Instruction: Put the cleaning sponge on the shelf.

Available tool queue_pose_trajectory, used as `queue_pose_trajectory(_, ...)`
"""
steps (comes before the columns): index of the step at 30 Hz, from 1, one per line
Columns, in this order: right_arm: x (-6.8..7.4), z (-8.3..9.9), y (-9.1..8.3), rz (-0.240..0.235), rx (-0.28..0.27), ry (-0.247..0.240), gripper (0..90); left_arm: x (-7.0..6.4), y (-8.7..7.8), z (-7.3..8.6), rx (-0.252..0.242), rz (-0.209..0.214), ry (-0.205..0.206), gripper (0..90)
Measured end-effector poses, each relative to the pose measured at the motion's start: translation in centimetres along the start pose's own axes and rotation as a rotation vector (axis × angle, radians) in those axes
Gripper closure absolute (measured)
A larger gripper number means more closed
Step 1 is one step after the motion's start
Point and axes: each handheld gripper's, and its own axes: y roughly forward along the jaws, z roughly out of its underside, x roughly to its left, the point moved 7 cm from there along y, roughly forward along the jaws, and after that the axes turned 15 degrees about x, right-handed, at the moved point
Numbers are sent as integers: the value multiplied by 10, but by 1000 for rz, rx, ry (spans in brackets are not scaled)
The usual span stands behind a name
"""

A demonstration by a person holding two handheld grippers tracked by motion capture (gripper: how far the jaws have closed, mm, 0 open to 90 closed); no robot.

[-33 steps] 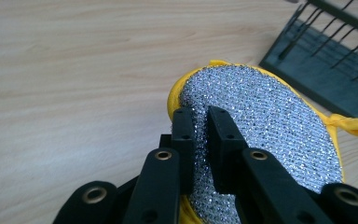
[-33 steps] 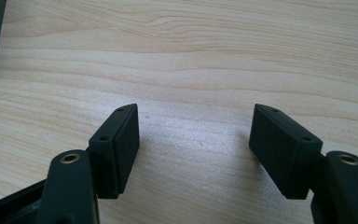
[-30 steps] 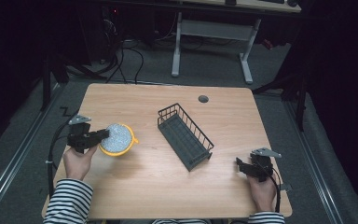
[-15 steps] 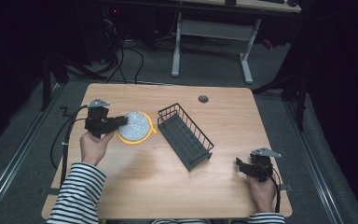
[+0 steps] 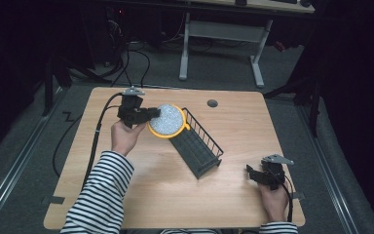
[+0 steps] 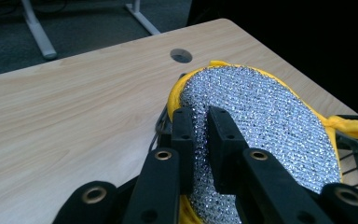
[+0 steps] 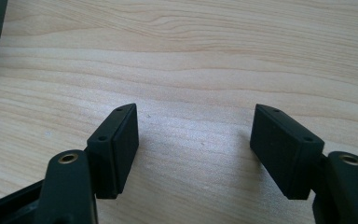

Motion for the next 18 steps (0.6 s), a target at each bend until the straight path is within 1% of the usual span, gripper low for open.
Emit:
queue_pose_trajectory(10,0,0,0,-2,1,1,324,-14,28,-27,13,10,29,821)
queue_pose_trajectory(18,0,0,0,-2,0,-1,324,-22,55,-35,33,17,44,820)
